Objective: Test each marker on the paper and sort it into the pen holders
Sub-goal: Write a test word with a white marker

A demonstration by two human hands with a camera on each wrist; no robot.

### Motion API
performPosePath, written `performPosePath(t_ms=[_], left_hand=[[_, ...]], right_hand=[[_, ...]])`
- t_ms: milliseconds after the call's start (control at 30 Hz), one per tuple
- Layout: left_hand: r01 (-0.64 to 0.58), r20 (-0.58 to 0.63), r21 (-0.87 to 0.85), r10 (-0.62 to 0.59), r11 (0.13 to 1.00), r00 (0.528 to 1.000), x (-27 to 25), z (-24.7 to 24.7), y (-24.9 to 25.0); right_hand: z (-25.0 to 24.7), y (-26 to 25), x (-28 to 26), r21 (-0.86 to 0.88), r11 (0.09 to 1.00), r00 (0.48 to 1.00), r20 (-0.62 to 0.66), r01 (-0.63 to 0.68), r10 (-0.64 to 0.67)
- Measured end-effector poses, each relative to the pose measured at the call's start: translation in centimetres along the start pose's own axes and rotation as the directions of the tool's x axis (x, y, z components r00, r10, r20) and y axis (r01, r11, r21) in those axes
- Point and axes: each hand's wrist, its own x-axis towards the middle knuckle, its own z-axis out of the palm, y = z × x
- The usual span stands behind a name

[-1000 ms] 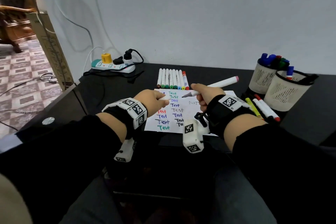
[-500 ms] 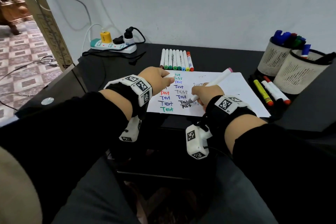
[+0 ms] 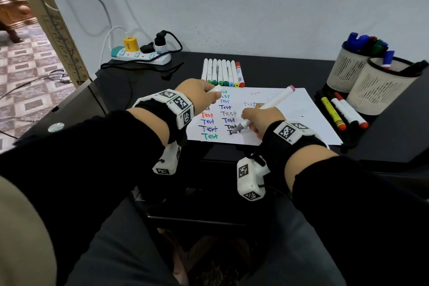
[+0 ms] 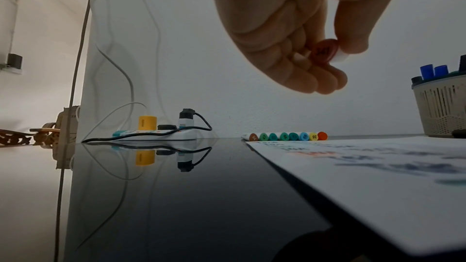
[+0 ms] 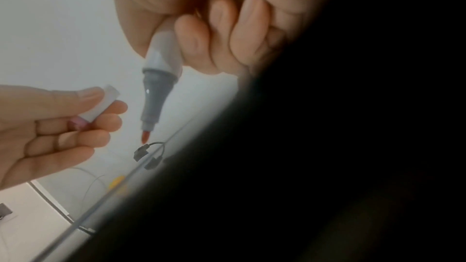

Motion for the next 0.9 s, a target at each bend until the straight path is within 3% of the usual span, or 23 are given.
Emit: performPosePath(t_ms=[367,667,900], left_hand=[[-0.015,0.03,0.07,0.012,0.997,0.999,-0.1,0.1,0.0],[-0.016,0.037,0.057,0.014,0.998,0.999,0.1,0.3,-0.2],[-0.026,0.04,0.056,0.024,0.998,0.999,0.3,0.4,-0.4]], right_hand=[[-0.3,-0.8,0.2,-0.092,0.994,0.996,0.058,-0.064,0.069],[-1.0,-0.7,0.1,0.0,0.998,0.993,0.103,-0.061,0.061],[-0.5,-0.3,0.0,-0.06,0.998,0.999,0.047,-0.012,0.015]])
